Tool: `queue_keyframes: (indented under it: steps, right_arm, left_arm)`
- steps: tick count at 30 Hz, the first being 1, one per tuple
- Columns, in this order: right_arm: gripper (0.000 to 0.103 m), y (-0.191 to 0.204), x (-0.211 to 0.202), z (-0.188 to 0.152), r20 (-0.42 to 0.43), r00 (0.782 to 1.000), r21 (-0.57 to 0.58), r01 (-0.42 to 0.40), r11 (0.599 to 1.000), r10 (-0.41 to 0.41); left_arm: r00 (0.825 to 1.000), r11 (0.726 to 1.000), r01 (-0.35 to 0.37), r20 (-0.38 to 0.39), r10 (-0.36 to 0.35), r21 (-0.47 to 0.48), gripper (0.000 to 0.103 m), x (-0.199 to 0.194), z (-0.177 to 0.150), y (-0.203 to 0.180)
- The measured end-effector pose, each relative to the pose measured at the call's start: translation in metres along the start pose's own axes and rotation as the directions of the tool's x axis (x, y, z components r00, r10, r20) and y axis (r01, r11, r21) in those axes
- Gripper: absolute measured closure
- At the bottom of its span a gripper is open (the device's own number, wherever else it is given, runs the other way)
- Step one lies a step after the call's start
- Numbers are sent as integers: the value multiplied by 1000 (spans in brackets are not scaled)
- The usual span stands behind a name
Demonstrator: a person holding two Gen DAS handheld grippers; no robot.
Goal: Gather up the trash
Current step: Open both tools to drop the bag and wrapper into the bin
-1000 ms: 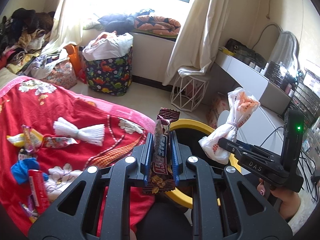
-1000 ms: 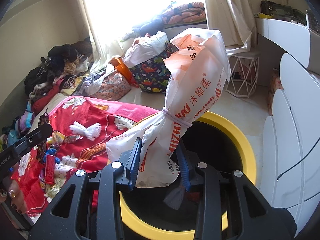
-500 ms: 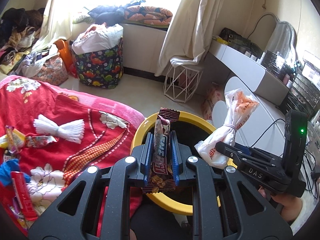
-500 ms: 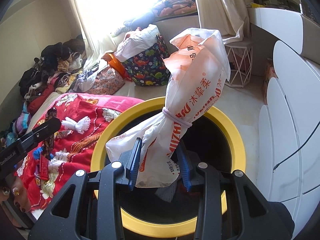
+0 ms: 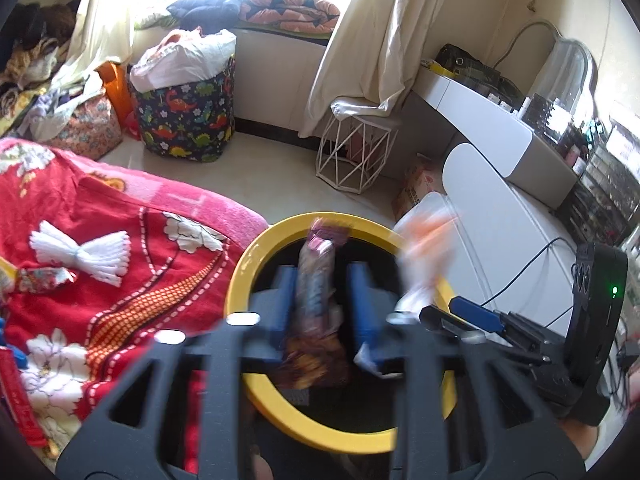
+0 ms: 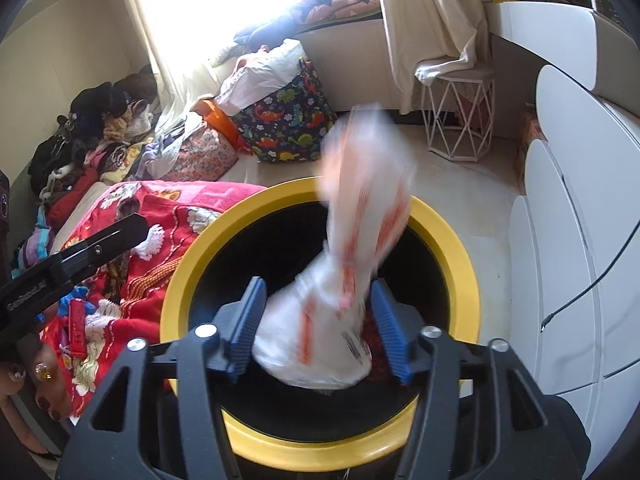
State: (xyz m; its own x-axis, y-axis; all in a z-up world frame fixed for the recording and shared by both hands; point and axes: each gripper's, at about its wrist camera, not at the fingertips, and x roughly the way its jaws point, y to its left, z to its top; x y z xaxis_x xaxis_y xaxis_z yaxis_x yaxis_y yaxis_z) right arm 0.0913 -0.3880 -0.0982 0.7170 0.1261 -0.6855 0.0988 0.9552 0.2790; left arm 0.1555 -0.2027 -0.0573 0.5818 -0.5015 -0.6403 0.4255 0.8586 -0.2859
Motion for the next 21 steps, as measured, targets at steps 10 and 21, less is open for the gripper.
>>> queue_keyframes:
  steps: [10,21]
  right_arm:
    - [31,-5,-2,-2,29,999,22,27,999,-27]
    - [26,0,-9,-1,77,997,1,30,1000,-30]
  left_arm:
    - [999,999,-32,29,33,-28,18,-13,-4,11]
    - [996,997,-64,68,66,-40,13,-33,-5,21]
